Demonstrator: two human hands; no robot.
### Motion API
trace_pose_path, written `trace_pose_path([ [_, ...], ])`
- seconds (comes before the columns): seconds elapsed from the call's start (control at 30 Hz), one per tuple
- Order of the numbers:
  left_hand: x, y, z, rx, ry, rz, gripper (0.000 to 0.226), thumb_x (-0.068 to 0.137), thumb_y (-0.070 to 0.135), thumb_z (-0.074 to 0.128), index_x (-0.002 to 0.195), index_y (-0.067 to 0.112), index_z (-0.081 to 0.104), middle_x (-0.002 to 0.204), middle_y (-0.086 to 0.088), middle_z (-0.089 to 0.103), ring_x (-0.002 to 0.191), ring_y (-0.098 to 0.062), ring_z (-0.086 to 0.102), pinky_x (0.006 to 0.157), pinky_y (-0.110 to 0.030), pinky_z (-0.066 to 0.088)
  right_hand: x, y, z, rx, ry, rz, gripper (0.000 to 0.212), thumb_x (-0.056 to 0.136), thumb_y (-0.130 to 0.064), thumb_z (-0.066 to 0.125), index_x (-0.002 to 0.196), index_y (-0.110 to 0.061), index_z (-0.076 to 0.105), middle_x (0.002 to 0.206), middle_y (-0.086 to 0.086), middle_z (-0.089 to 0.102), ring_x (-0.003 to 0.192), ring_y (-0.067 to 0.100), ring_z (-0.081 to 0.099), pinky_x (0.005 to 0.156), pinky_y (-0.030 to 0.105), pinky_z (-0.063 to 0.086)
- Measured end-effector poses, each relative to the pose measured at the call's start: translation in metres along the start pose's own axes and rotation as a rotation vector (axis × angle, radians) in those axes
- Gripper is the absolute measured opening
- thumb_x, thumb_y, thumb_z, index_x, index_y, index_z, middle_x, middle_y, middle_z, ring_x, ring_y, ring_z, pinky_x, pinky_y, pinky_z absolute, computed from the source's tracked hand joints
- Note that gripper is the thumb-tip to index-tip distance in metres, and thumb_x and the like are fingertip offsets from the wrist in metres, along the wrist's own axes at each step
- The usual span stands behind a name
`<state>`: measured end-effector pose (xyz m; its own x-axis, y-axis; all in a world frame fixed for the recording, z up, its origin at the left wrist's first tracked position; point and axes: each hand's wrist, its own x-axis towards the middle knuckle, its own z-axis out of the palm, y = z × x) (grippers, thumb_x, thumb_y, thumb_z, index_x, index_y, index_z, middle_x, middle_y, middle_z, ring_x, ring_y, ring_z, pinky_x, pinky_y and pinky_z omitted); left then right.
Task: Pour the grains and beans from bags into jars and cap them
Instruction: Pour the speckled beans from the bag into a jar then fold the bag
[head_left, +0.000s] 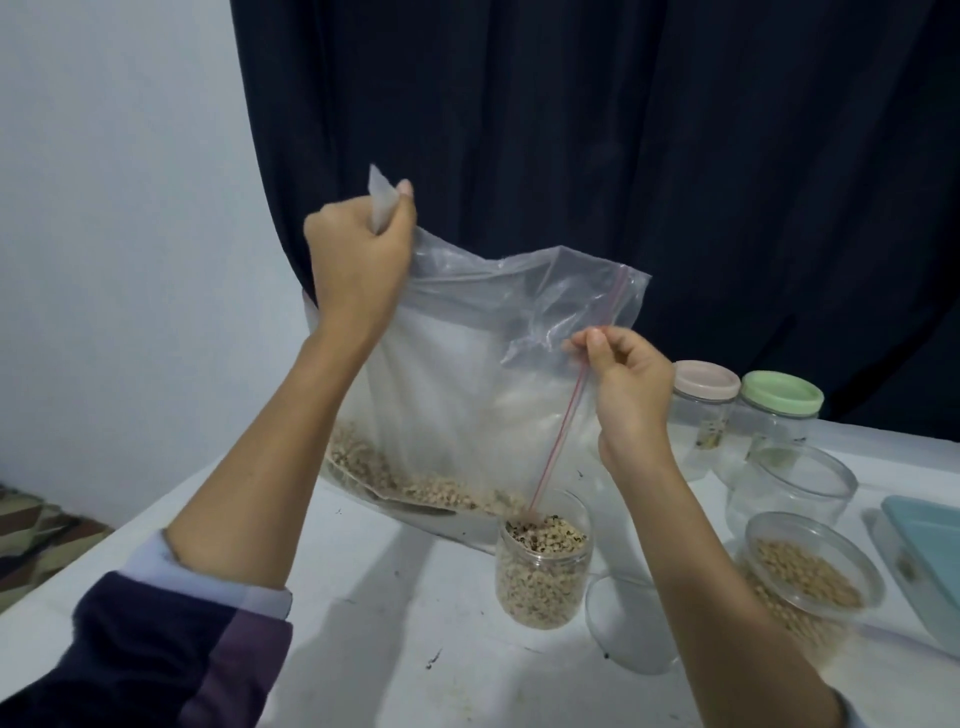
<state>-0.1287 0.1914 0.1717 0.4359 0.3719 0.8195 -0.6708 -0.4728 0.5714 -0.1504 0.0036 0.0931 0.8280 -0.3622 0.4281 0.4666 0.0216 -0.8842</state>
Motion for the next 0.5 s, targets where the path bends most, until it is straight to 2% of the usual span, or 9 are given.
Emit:
trace_pose_path([
  [0.1, 0.0052, -0.001, -0.0028, -0.016, 0.033, -0.015, 0.058, 0.093, 0.02, 0.055, 0.047, 0.021, 0.018, 0.032, 0.012, 0.026, 0.035, -0.005, 0.022, 0.044, -0.016, 0.015, -0.0017, 0.001, -0.0012, -0.015, -0.049, 0.006, 0.027, 0.095, -0.005, 0.052, 0.075, -0.017, 0.065, 0.078, -0.004, 0.068, 0.075, 0.001, 0.061, 0.071, 0.006, 0.046],
  [0.23, 0.0044, 0.0012, 0.0009, 0.005, 0.017, 0.013, 0.059, 0.092, 0.021, 0.055, 0.047, 0.021, 0.017, 0.033, 0.011, 0.026, 0.036, -0.006, 0.021, 0.044, -0.017, 0.015, 0.0028, -0.0032, -0.0049, 0.017, -0.007, -0.003, 0.025, 0.096, -0.005, 0.052, 0.077, -0.015, 0.064, 0.076, -0.005, 0.067, 0.069, -0.006, 0.06, 0.069, 0.005, 0.045],
  [0.33, 0.0055, 0.0031, 0.001, -0.006, 0.026, 0.012, 0.058, 0.093, 0.02, 0.055, 0.047, 0.021, 0.018, 0.033, 0.011, 0.029, 0.035, -0.006, 0.025, 0.043, -0.014, 0.016, -0.0008, 0.0002, -0.0034, -0.04, -0.048, 0.007, 0.025, 0.096, -0.007, 0.053, 0.077, -0.017, 0.066, 0.08, -0.004, 0.068, 0.076, 0.001, 0.06, 0.069, 0.004, 0.044],
  [0.5, 0.0045, 0.0023, 0.0004, -0.009, 0.021, 0.008, 0.058, 0.093, 0.019, 0.054, 0.046, 0.021, 0.019, 0.032, 0.013, 0.028, 0.035, -0.005, 0.024, 0.043, -0.014, 0.016, 0.0014, -0.0038, -0.0043, 0.018, -0.015, 0.001, 0.025, 0.095, -0.004, 0.052, 0.077, -0.016, 0.065, 0.078, -0.003, 0.067, 0.074, 0.001, 0.061, 0.071, 0.006, 0.046],
])
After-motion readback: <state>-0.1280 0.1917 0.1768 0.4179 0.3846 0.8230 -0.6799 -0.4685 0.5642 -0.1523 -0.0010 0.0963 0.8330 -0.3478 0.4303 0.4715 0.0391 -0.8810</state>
